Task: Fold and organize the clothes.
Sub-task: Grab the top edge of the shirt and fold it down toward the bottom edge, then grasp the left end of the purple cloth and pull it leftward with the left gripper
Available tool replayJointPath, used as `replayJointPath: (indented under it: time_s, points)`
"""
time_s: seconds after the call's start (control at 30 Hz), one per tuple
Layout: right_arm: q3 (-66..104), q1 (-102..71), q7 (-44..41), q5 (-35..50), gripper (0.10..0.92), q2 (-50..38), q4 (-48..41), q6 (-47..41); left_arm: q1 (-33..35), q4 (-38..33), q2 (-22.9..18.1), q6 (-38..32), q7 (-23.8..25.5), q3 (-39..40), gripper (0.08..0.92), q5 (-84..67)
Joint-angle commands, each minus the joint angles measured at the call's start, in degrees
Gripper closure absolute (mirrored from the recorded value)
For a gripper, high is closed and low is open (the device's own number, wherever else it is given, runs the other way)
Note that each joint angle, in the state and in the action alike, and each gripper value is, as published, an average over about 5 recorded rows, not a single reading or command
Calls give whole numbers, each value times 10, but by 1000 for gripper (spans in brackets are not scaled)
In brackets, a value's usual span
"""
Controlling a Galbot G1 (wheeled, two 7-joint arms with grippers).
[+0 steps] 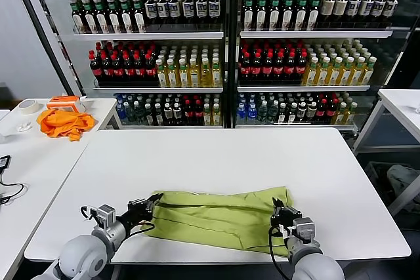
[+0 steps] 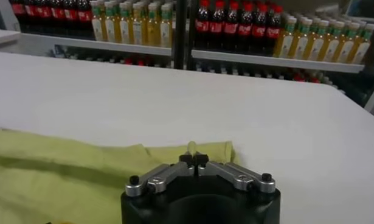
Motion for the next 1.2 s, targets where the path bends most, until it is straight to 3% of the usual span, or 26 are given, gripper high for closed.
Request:
replayJointPath:
  time_s: [0.03,0.53,0.63,0.93,1.2]
  points:
    - [-1,-5,0,-6,916,1,1,-3,11,-4,0,2,1,-12,919,-6]
    - [-4,-16,-12,-26,916,-1,1,-1,25,-6,-6,9,2,-8,919,16]
    - [-1,-23,-17,-30,880,-2,7,-6,26,-8,-7,17,-1,-7,911,32]
    - [30,-58,-27,-50,626,5,50,14,2,-17,-16,-2,-55,-16,684,6]
    - [64,-94,-40,-70,392,14,85,33,34,-53,-41,53,-183,5,450,2]
